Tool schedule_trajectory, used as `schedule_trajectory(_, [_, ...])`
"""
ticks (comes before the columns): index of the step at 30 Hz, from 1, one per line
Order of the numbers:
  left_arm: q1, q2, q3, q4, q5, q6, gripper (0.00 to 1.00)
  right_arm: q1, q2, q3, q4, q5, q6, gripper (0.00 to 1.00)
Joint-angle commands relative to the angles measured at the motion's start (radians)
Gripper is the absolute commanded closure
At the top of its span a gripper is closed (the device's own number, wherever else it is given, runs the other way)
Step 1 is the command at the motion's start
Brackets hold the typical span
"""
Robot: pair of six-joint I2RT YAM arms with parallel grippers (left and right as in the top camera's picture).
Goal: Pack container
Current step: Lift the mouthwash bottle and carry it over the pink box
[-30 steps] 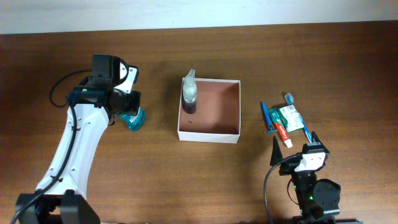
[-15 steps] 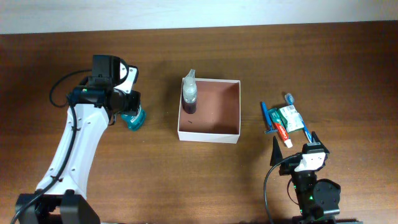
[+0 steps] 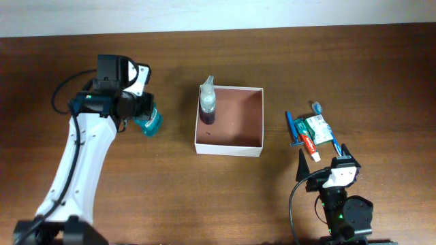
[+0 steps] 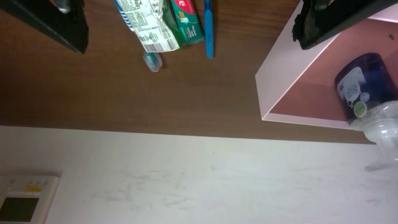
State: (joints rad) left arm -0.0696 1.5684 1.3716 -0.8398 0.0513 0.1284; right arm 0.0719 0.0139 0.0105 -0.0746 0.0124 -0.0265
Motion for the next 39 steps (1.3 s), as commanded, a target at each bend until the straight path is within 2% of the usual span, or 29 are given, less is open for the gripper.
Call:
schedule_trajectory(1, [0.006,-0.112,0.047,0.002,0.04,-0.062,0.74,0.006,-0.008,-0.005,-0.006,-0.001,0.004,0.02])
schedule_trajectory(7, [0.006,-0.23,0.047,-0.02,0.053,-0.158,0.76,0.006,-0.008,-0.005,-0.006,-0.001,0.004,0.02])
schedule_trajectory(13, [0.005,-0.34,0.047,-0.02,0.222,-0.208,0.77,0.006,-0.008,-0.005,-0.006,-0.001,0.004,0.02])
schedule_trajectory(16, [-0.007,-0.361,0.047,-0.02,0.246,-0.26,0.77,0.006,-0.008,-0.005,-0.006,-0.001,0.004,0.02])
schedule_trajectory(24, [-0.127,-0.336,0.047,-0.017,0.24,-0.306,0.78,0.006,-0.008,-0.005,-0.006,-0.001,0.004,0.02])
schedule_trajectory(33, [-0.274,-0.251,0.047,0.023,0.063,-0.459,0.78,0.006,-0.008,-0.005,-0.006,-0.001,0.004,0.02])
schedule_trajectory(39, [-0.365,-0.178,0.047,0.073,-0.044,-0.477,0.78,0.006,-0.008,-0.005,-0.006,-0.001,0.004,0.02])
